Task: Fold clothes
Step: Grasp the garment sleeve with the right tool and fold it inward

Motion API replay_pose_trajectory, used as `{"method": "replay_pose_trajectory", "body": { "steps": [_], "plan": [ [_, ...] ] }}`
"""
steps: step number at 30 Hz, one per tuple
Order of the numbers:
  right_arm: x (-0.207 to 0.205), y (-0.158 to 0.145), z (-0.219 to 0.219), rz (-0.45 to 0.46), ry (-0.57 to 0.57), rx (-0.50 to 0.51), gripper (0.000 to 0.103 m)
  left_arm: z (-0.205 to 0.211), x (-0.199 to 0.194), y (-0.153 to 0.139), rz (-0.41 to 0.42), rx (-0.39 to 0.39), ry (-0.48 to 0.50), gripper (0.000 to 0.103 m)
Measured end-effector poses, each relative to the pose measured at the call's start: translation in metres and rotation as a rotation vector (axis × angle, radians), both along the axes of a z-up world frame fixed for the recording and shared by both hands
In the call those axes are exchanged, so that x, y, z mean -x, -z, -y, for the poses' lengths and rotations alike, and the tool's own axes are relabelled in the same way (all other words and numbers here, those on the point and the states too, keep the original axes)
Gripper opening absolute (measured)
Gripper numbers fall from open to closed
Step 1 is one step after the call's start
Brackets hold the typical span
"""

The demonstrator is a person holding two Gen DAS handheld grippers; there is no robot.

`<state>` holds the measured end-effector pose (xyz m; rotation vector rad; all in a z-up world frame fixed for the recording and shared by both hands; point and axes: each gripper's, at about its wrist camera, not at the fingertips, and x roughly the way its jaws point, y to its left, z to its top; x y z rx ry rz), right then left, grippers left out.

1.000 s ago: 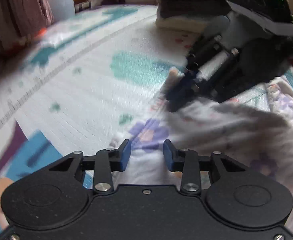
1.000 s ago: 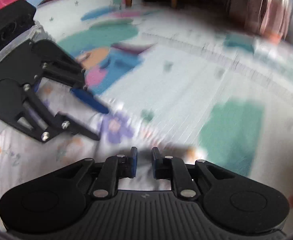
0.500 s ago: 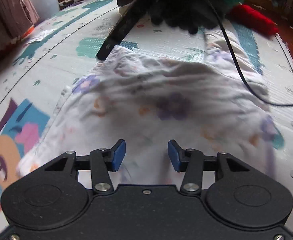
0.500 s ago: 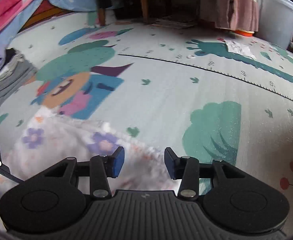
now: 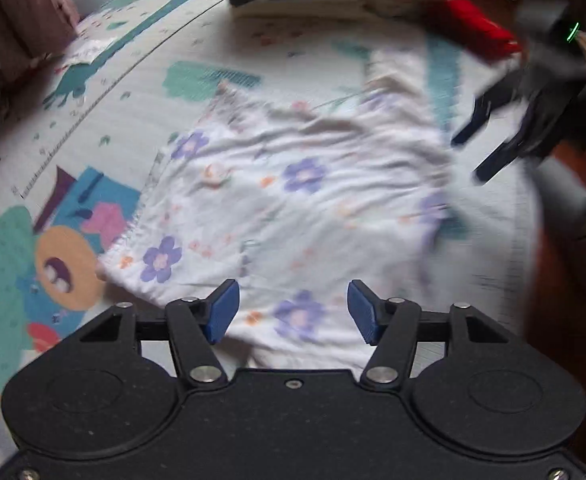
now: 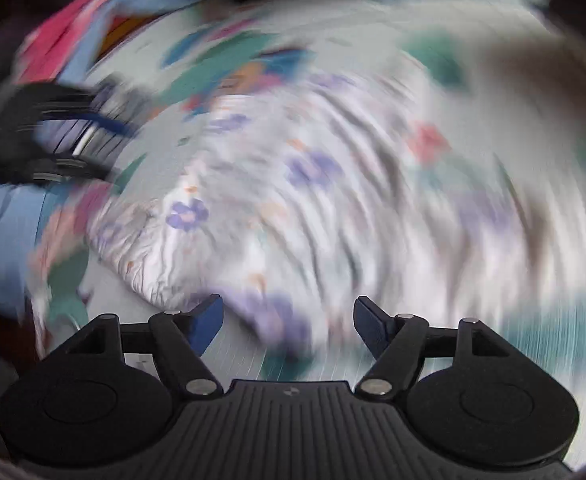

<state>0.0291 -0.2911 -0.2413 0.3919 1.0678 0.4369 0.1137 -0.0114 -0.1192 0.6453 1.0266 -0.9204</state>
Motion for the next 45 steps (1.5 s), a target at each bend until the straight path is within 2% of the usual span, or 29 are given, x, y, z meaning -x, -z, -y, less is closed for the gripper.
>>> {"method": "replay_pose_trajectory", "body": {
  "steps": [2,4,7,10,12,14,17,21,22,24,25,26,27,29,31,33,34,35,36,37,39,40,43,45],
  "plan": [
    [0.020,0.014,0.014,-0.081,0.092,-0.110,0.072,0.012,0.024,-0.033,-0.045,-0.027,0.009,0.067],
    [0.020,0.023,0.033,-0.121,0.172,-0.117,0.074,0.026,0.049,-0.058,-0.083,-0.041,-0.017,0.070],
    [0.011,0.029,0.062,-0.145,0.248,-0.148,0.076,0.039,0.077,-0.058,-0.153,0.072,-0.091,0.070],
    [0.003,0.038,0.079,-0.148,0.340,-0.199,0.077,0.050,0.095,-0.048,-0.003,-0.058,0.054,0.070],
    [0.001,0.046,0.084,-0.150,0.395,-0.257,0.072,0.049,0.087,-0.043,0.044,-0.115,0.036,0.069],
    [0.002,0.055,0.078,-0.148,0.429,-0.297,0.059,0.043,0.080,-0.044,0.092,-0.124,0.019,0.070],
    [0.007,0.073,0.071,-0.152,0.511,-0.342,0.054,0.036,0.068,-0.040,0.105,-0.126,-0.018,0.069],
    [0.015,0.096,0.076,-0.178,0.651,-0.537,0.055,0.032,0.056,-0.022,0.104,-0.162,-0.058,0.069],
    [0.016,0.099,0.077,-0.178,0.668,-0.560,0.052,0.032,0.056,-0.019,0.106,-0.178,-0.061,0.070],
    [0.016,0.099,0.076,-0.166,0.663,-0.545,0.050,0.036,0.057,-0.010,0.115,-0.207,-0.062,0.069],
    [0.016,0.098,0.075,-0.157,0.655,-0.527,0.043,0.037,0.060,-0.009,0.115,-0.212,-0.055,0.069],
    [0.016,0.099,0.077,-0.155,0.657,-0.522,0.023,0.041,0.062,-0.007,0.116,-0.218,-0.044,0.069],
    [0.016,0.102,0.080,-0.159,0.668,-0.530,0.015,0.046,0.065,-0.003,0.117,-0.224,-0.032,0.069],
    [0.018,0.107,0.083,-0.180,0.679,-0.525,0.006,0.053,0.070,0.003,0.120,-0.238,-0.002,0.069],
    [0.018,0.109,0.084,-0.194,0.670,-0.494,0.006,0.059,0.071,0.010,0.111,-0.246,0.017,0.070],
    [0.013,0.102,0.081,-0.177,0.631,-0.449,0.010,0.064,0.071,0.016,0.094,-0.245,0.021,0.069],
    [0.014,0.102,0.082,-0.171,0.638,-0.479,0.020,0.066,0.070,0.018,0.081,-0.238,0.015,0.069],
    [0.016,0.103,0.082,-0.165,0.646,-0.509,0.035,0.069,0.069,0.019,0.076,-0.233,0.011,0.069],
    [0.016,0.103,0.082,-0.160,0.645,-0.515,0.040,0.073,0.069,0.020,0.073,-0.228,0.008,0.069],
    [0.015,0.102,0.082,-0.155,0.637,-0.500,0.041,0.076,0.070,0.021,0.074,-0.225,0.011,0.069],
    [0.014,0.100,0.081,-0.142,0.617,-0.459,0.007,0.082,0.073,0.022,0.075,-0.220,0.021,0.070],
    [0.014,0.098,0.080,-0.131,0.601,-0.423,0.004,0.084,0.074,0.023,0.074,-0.220,0.023,0.070],
    [0.015,0.091,0.076,-0.101,0.551,-0.318,0.004,0.084,0.074,0.026,0.073,-0.226,0.022,0.070],
    [0.012,0.088,0.075,-0.097,0.541,-0.302,0.006,0.081,0.072,0.027,0.065,-0.217,0.010,0.069]
  ]
}}
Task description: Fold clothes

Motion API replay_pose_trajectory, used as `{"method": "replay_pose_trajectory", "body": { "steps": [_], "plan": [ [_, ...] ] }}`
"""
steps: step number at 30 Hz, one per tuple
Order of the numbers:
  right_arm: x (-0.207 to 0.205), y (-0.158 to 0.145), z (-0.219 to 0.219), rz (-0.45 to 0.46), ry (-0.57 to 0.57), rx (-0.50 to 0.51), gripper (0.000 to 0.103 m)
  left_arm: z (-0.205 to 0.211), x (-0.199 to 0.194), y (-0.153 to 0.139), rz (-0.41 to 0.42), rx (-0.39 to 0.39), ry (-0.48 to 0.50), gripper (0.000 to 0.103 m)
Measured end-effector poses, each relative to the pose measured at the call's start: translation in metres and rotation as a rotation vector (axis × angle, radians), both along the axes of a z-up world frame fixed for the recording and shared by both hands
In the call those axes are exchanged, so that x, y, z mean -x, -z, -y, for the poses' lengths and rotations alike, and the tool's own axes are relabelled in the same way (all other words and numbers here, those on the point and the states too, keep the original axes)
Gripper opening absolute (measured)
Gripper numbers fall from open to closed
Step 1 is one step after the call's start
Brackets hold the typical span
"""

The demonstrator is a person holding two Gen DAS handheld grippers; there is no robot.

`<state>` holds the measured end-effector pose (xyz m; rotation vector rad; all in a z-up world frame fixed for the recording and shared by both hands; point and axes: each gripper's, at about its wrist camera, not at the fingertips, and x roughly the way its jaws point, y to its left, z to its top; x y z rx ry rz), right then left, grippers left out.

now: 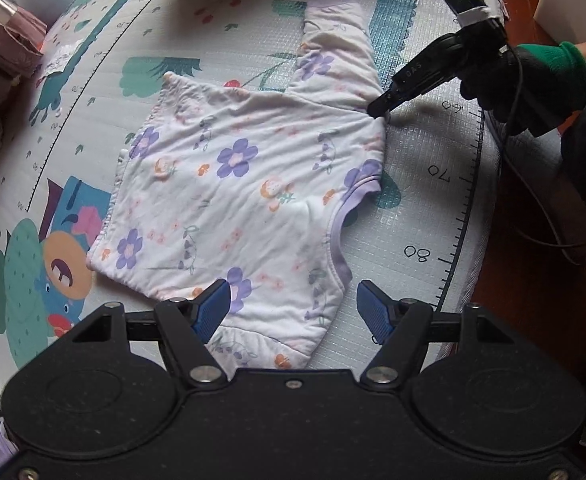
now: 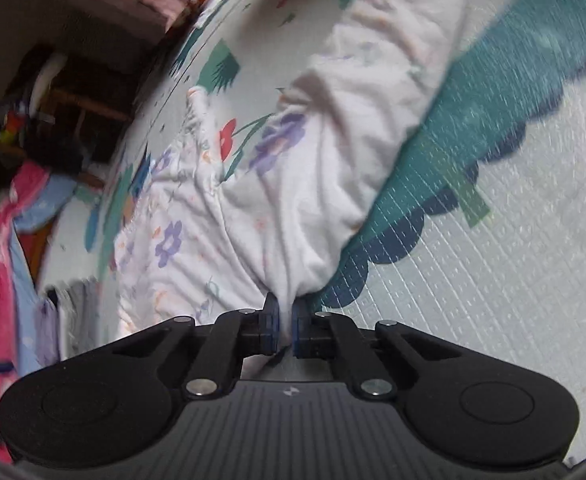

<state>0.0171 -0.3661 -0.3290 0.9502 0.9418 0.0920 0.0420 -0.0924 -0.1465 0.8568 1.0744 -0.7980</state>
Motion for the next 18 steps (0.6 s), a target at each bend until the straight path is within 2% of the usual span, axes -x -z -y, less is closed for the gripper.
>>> {"method": "replay_pose_trajectory", "body": {
  "steps": [2,4,6,8,11,13,15,16,17,18],
  "plan": [
    [-0.001,-0.002,0.002,0.002,0.007,-0.008,0.016,-0.002,-0.006,0.002,-0.010,0.029,-0.025,0.070],
    [0.001,-0.003,0.005,0.009,0.022,-0.016,0.017,0.004,-0.021,0.005,-0.043,0.139,-0.076,0.067],
    [0.007,-0.009,0.009,0.038,0.040,-0.001,0.021,0.016,-0.043,0.012,-0.097,0.268,-0.104,0.048],
    [0.012,-0.015,0.014,0.079,0.035,0.008,0.021,0.036,-0.066,0.027,-0.099,0.340,-0.146,0.039],
    [0.009,-0.006,0.011,0.038,-0.016,-0.016,0.021,0.064,-0.108,0.053,-0.060,0.461,-0.272,0.036],
    [0.007,0.002,0.006,0.014,-0.035,-0.049,0.021,0.079,-0.142,0.068,-0.043,0.516,-0.414,0.036],
    [0.006,-0.001,0.005,0.027,-0.044,-0.063,0.035,0.093,-0.177,0.081,-0.059,0.565,-0.543,0.036],
    [0.005,-0.004,0.004,0.038,-0.049,-0.068,0.050,0.103,-0.192,0.085,-0.048,0.569,-0.576,0.036],
    [0.003,-0.006,0.002,0.049,-0.056,-0.068,0.059,0.113,-0.205,0.087,-0.030,0.554,-0.588,0.036],
    [0.001,-0.009,-0.001,0.056,-0.071,-0.053,0.060,0.122,-0.218,0.088,-0.013,0.541,-0.593,0.036]
  ]
}}
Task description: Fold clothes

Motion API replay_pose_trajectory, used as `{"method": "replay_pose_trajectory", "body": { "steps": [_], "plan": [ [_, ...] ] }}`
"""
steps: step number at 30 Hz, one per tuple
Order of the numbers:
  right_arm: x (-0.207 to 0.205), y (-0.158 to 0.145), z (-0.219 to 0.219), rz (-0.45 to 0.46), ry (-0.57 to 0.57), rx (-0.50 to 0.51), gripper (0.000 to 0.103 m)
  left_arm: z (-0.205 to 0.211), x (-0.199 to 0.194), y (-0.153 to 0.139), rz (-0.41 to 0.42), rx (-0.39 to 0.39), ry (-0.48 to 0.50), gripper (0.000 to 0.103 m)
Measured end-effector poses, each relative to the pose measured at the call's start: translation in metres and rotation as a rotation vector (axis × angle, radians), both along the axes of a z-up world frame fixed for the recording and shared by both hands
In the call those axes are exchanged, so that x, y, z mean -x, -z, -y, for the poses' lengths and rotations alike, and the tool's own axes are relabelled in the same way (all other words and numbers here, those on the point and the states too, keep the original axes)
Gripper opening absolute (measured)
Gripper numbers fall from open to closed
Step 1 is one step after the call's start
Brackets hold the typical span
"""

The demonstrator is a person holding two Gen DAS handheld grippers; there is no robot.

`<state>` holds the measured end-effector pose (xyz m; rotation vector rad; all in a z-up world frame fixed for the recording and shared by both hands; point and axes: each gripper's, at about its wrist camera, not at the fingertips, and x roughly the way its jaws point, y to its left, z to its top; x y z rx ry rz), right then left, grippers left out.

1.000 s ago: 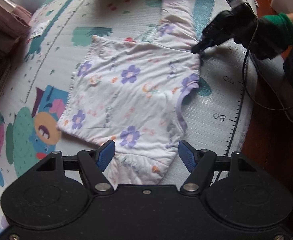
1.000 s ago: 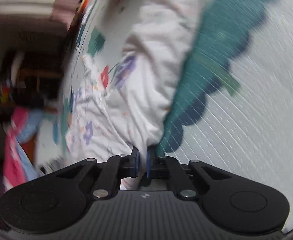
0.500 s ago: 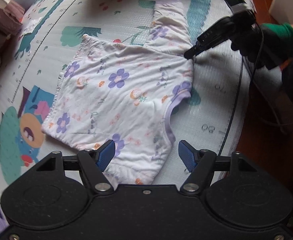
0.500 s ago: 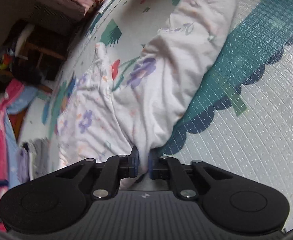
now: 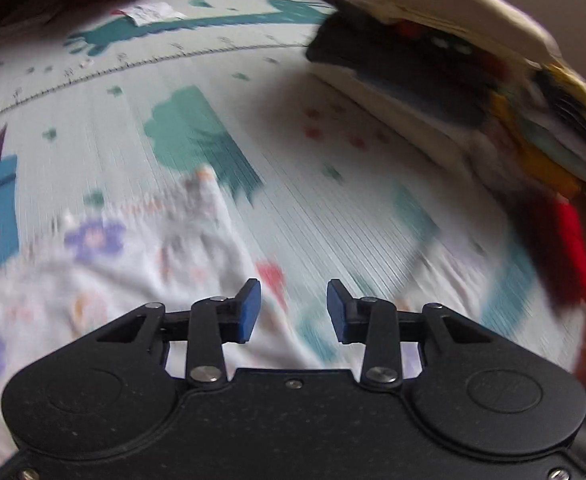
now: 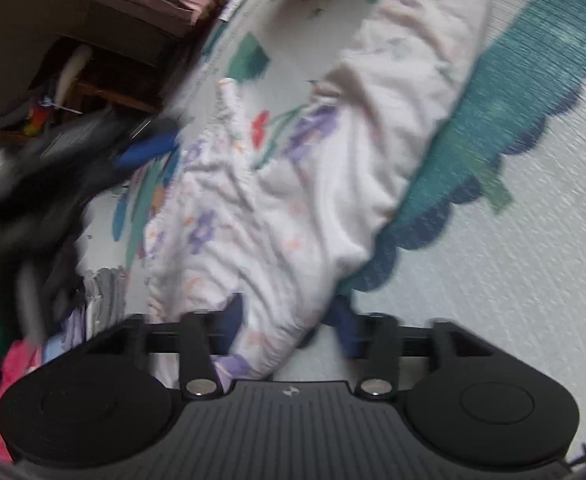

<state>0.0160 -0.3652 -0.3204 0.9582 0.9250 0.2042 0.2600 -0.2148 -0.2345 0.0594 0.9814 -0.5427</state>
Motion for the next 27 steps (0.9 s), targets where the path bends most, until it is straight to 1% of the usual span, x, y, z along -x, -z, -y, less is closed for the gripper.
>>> {"method": "replay_pose_trajectory", "body": {
  "steps": [1,3,4,5,7,9,12,13,14,15,16,18,20,21,25,27],
  "plan": [
    [-0.002,-0.003,-0.004,0.007,-0.018,0.027,0.061,0.008,-0.013,0.001,0.011,-0.014,-0.008,0.036],
    [-0.005,-0.007,-0.009,0.022,-0.039,0.077,0.059,0.020,-0.038,0.004,0.021,-0.081,-0.038,0.036],
    [-0.005,-0.009,-0.011,0.028,-0.042,0.103,0.054,0.025,-0.050,0.007,0.022,-0.119,-0.057,0.036],
    [-0.006,-0.010,-0.012,0.034,-0.044,0.127,0.052,0.029,-0.059,0.010,0.008,-0.151,-0.077,0.036],
    [-0.006,-0.012,-0.015,0.053,-0.058,0.161,0.052,0.034,-0.074,0.015,-0.013,-0.209,-0.108,0.036],
    [-0.005,-0.013,-0.017,0.081,-0.085,0.189,0.052,0.038,-0.082,0.023,-0.036,-0.253,-0.111,0.036],
    [-0.004,-0.011,-0.018,0.110,-0.102,0.229,0.042,0.040,-0.091,0.038,-0.099,-0.304,-0.124,0.034],
    [-0.003,-0.010,-0.018,0.113,-0.095,0.236,0.035,0.040,-0.093,0.043,-0.109,-0.322,-0.138,0.034],
    [-0.003,-0.009,-0.016,0.114,-0.086,0.239,0.029,0.037,-0.094,0.045,-0.118,-0.324,-0.154,0.029],
    [-0.002,-0.008,-0.014,0.115,-0.079,0.243,0.026,0.034,-0.096,0.047,-0.128,-0.322,-0.171,0.025],
    [-0.002,-0.006,-0.012,0.118,-0.074,0.245,0.023,0.031,-0.097,0.050,-0.137,-0.321,-0.187,0.022],
    [-0.001,-0.005,-0.013,0.128,-0.072,0.255,0.019,0.023,-0.098,0.052,-0.140,-0.304,-0.199,0.013],
    [0.001,-0.005,-0.013,0.146,-0.081,0.277,0.015,0.013,-0.099,0.049,-0.151,-0.250,-0.215,0.007],
    [0.002,-0.005,-0.014,0.155,-0.086,0.288,0.015,0.008,-0.100,0.047,-0.158,-0.221,-0.223,0.006],
    [0.004,-0.012,-0.018,0.194,-0.112,0.346,0.014,-0.034,-0.090,0.025,-0.161,0.014,-0.315,0.006],
    [0.006,-0.018,-0.021,0.227,-0.131,0.390,0.014,-0.056,-0.080,0.016,-0.152,0.090,-0.346,0.005]
  ]
}}
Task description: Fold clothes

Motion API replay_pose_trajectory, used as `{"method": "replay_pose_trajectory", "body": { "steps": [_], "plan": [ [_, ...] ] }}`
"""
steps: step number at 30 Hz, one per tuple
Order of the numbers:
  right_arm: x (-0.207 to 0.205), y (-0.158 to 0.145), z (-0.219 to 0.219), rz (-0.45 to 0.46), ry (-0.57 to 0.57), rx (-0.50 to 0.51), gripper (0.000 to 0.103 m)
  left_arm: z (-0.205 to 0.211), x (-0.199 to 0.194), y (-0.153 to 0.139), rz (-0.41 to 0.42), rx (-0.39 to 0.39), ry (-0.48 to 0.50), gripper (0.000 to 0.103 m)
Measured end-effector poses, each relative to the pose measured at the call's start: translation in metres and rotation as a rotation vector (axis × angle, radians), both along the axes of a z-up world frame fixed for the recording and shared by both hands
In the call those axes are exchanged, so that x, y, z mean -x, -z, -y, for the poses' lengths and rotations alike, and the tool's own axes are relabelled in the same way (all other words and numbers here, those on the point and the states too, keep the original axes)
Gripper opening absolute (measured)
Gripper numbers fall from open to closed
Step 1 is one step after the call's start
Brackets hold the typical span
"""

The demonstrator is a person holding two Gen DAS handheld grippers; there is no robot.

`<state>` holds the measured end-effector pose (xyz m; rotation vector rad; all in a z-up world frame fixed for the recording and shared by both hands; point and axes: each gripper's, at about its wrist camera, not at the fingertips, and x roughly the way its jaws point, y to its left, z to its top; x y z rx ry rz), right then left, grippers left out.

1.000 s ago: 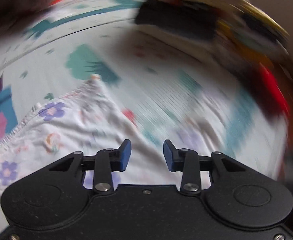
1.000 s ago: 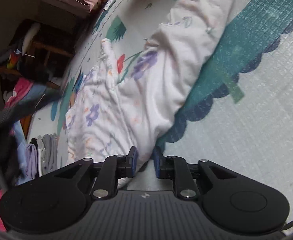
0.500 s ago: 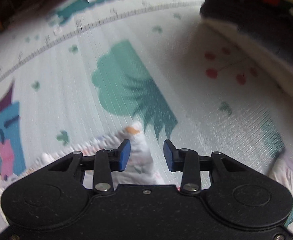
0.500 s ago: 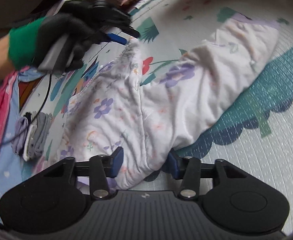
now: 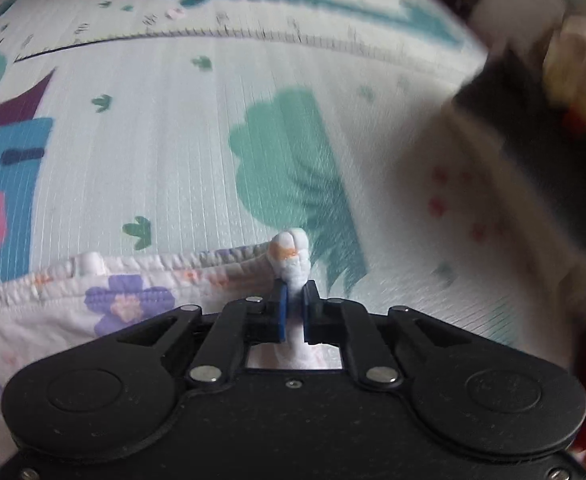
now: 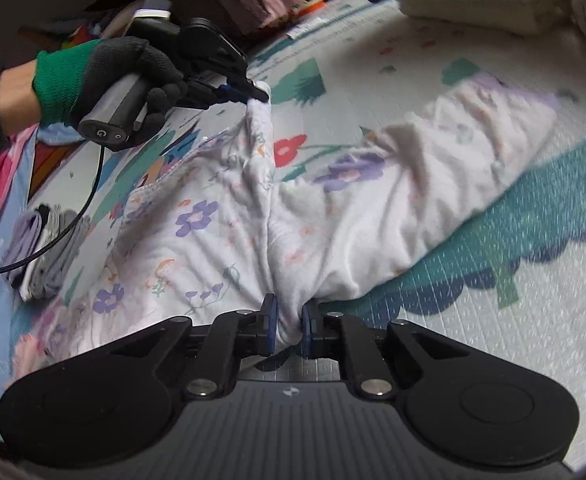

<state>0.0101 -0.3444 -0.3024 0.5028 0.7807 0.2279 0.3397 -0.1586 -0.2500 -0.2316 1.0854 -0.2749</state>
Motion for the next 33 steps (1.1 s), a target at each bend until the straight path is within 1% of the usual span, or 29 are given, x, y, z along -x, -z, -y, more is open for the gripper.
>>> {"method": "replay_pose_trajectory", "body": {
  "steps": [2,5,7,10,12,14,16,18,19,20,22,23,25,27,29,31,33],
  "plan": [
    [0.003,-0.009,-0.004,0.048,-0.027,0.063,0.014,-0.024,0.011,-0.007,0.022,0.069,-0.031,0.005],
    [0.007,-0.022,-0.015,0.114,-0.086,0.174,0.014,-0.058,0.025,-0.010,0.038,0.143,-0.083,0.005],
    [0.009,-0.027,-0.023,0.155,-0.134,0.250,0.014,-0.078,0.032,-0.006,0.037,0.136,-0.103,0.005],
    [0.011,-0.032,-0.037,0.208,-0.214,0.359,0.014,-0.099,0.036,0.002,0.051,0.163,-0.113,0.005],
    [0.013,-0.034,-0.047,0.239,-0.271,0.432,0.014,-0.103,0.034,0.007,0.076,0.160,-0.091,0.005],
    [0.014,-0.036,-0.057,0.274,-0.327,0.505,0.014,-0.100,0.030,0.010,0.088,0.111,-0.053,0.005],
    [0.016,-0.038,-0.067,0.315,-0.387,0.574,0.014,-0.095,0.027,0.016,0.092,0.082,-0.020,0.005],
    [0.017,-0.038,-0.078,0.351,-0.454,0.648,0.014,-0.095,0.022,0.022,0.088,0.087,-0.020,0.005],
    [0.018,-0.038,-0.083,0.367,-0.488,0.681,0.014,-0.096,0.020,0.024,0.094,0.121,-0.021,0.005],
    [0.018,-0.037,-0.088,0.382,-0.521,0.710,0.014,-0.095,0.018,0.024,0.106,0.139,-0.011,0.005],
    [0.019,-0.036,-0.097,0.418,-0.590,0.774,0.014,-0.092,0.016,0.022,0.134,0.166,0.015,0.006],
    [0.019,-0.035,-0.102,0.432,-0.624,0.801,0.014,-0.090,0.014,0.022,0.138,0.162,0.027,0.005],
    [0.019,-0.033,-0.109,0.450,-0.691,0.843,0.014,-0.088,0.010,0.025,0.133,0.143,0.035,0.005],
    [0.018,-0.029,-0.117,0.457,-0.763,0.872,0.014,-0.091,0.010,0.032,0.115,0.097,0.025,0.006],
    [0.017,-0.026,-0.123,0.460,-0.833,0.896,0.014,-0.098,0.014,0.040,0.103,0.085,0.010,0.005],
    [0.011,-0.024,-0.126,0.424,-0.886,0.878,0.014,-0.100,0.018,0.044,0.121,0.073,0.023,0.006],
    [0.006,-0.023,-0.127,0.395,-0.902,0.853,0.014,-0.097,0.020,0.044,0.153,0.055,0.061,0.008]
  ]
}}
